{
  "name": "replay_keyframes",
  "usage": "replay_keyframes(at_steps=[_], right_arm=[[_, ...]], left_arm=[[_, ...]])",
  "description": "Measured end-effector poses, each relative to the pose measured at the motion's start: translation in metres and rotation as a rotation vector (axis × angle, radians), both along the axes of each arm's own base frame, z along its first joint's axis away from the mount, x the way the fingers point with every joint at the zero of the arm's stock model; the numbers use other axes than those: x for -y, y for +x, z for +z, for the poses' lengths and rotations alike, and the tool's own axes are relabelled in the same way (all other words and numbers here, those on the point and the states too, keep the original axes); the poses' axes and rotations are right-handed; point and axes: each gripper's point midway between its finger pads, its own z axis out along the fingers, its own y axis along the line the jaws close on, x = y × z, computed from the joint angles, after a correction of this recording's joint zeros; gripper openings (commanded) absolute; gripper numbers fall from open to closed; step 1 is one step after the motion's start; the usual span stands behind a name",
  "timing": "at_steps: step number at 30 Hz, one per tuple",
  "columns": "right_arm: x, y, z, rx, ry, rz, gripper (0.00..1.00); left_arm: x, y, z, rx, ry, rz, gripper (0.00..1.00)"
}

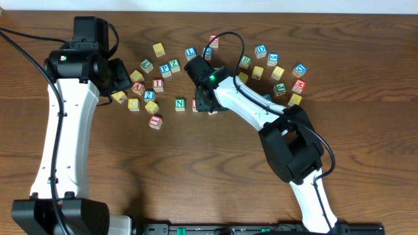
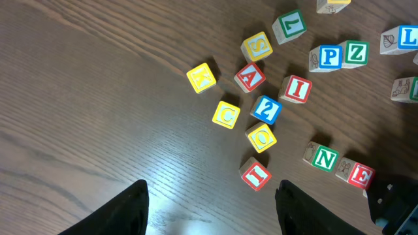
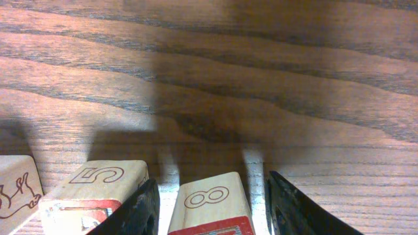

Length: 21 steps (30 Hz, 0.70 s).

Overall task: Spell out NEURIPS
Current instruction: 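Carry the U block and lower it right of the E block, then open the right gripper to release the U block and lift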

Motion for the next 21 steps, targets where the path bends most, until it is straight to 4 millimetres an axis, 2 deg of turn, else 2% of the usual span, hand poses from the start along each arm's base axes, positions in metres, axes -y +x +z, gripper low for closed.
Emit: replay_keyframes(at_steps=[8,12,21], right_arm=[[0.005,-0.007,0.005,-0.043,-0.021,-0.001,0.47],[0.003,0.001,0.023,-0.032,-0.010,-0.003,0.47],[0.002,0.012,0.077,-0.007,-0.005,0.063,0.49]], left_arm=[[0.000,0.000,0.000,0.000,0.000,0.000,0.61],[0.000,0.000,0.000,0.000,0.000,0.000,0.61],[0.000,0.000,0.000,0.000,0.000,0.000,0.61]])
